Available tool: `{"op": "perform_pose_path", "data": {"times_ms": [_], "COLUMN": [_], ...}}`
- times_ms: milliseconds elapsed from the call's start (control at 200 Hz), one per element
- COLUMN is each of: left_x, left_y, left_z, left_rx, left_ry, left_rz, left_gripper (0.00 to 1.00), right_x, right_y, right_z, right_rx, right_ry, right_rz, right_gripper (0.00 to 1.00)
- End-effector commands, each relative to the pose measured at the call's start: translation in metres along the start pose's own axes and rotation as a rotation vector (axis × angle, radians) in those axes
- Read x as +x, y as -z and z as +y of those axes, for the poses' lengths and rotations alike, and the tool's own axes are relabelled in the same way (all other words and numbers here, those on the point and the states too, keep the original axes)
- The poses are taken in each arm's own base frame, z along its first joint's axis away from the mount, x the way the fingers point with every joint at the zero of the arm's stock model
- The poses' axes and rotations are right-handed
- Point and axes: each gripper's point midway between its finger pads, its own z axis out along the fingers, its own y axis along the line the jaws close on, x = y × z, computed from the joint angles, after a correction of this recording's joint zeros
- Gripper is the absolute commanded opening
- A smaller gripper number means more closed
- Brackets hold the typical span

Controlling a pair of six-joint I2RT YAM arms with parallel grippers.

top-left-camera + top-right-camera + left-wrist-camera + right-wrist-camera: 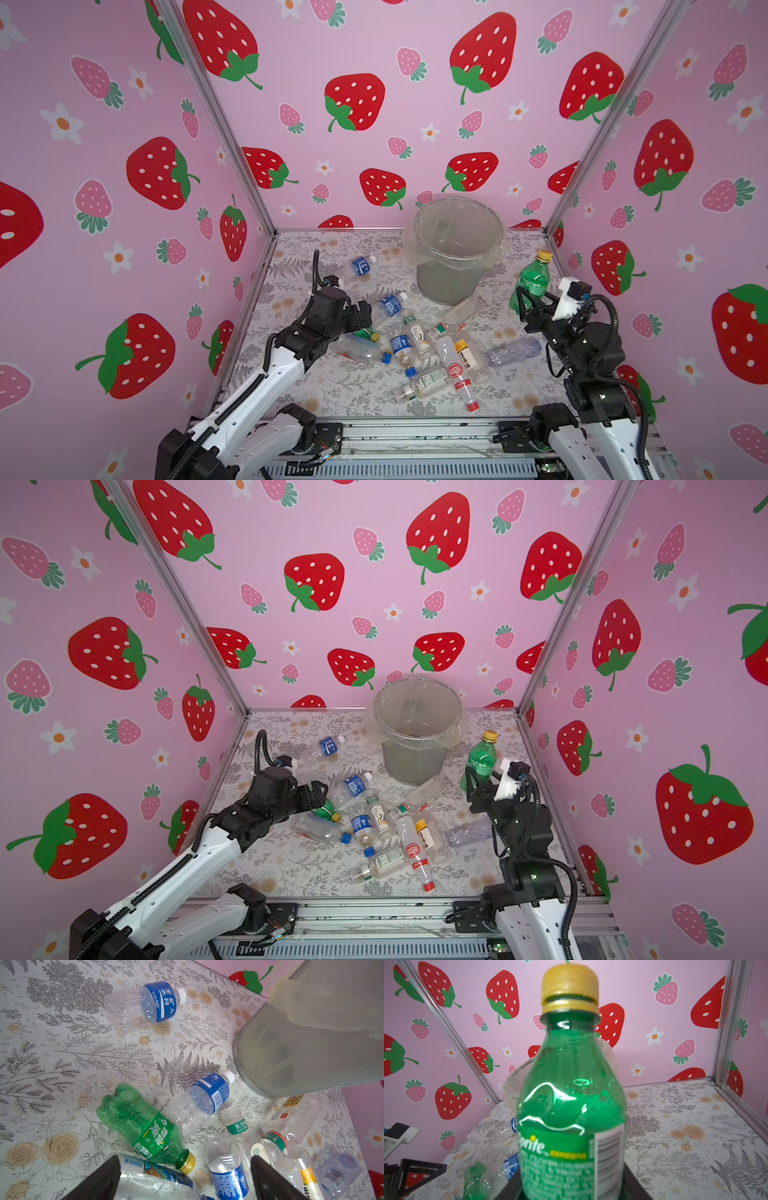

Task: Throw the plastic bottles in the bin
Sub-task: 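Carry the Sprite bottle over the bin and release it with the right gripper, then draw the right gripper back while the left gripper descends onto a clear bottle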

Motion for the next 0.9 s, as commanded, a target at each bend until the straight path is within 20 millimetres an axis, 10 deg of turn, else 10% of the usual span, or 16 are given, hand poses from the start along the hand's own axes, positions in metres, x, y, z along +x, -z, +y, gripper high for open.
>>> {"op": "perform_pose_path", "data": {"times_ms": [0, 300, 410, 675, 895], "left_x": [-0.001, -0.006, -0.006, -0.006, -0.004], "left_y": [0.003, 0.009, 0.010, 0.013, 0.014], "left_z": [-0.001, -0.003, -0.004, -0.001, 0.002], "left_rx": [-0.001, 0.007, 0.013, -0.006, -0.029], "left_ry": [-0.001, 0.020, 0.028, 0.025, 0.022], "left_rz": [0.002, -0.015, -0.021, -0.016, 0.001], "left_gripper": [0.99, 0.99, 0.99, 0.99, 0.99], "right_x": [-0.046, -0.082, -0.091, -0.090, -0.043], "right_y": [-0.011, -0.130, -0.157, -0.118, -0.087], "right_z": [0.015, 0.030, 0.032, 0.013, -0.009], "right_rx": [-0.031, 0.008, 0.031, 0.132, 0.202], "right_ry": [-0.013, -0.005, 0.002, 0.027, 0.002], "right_rz": [-0.064, 0.158, 0.224, 0.167, 0.236], "right_gripper": [0.45, 0.61, 1.00, 0.99, 0.99]}}
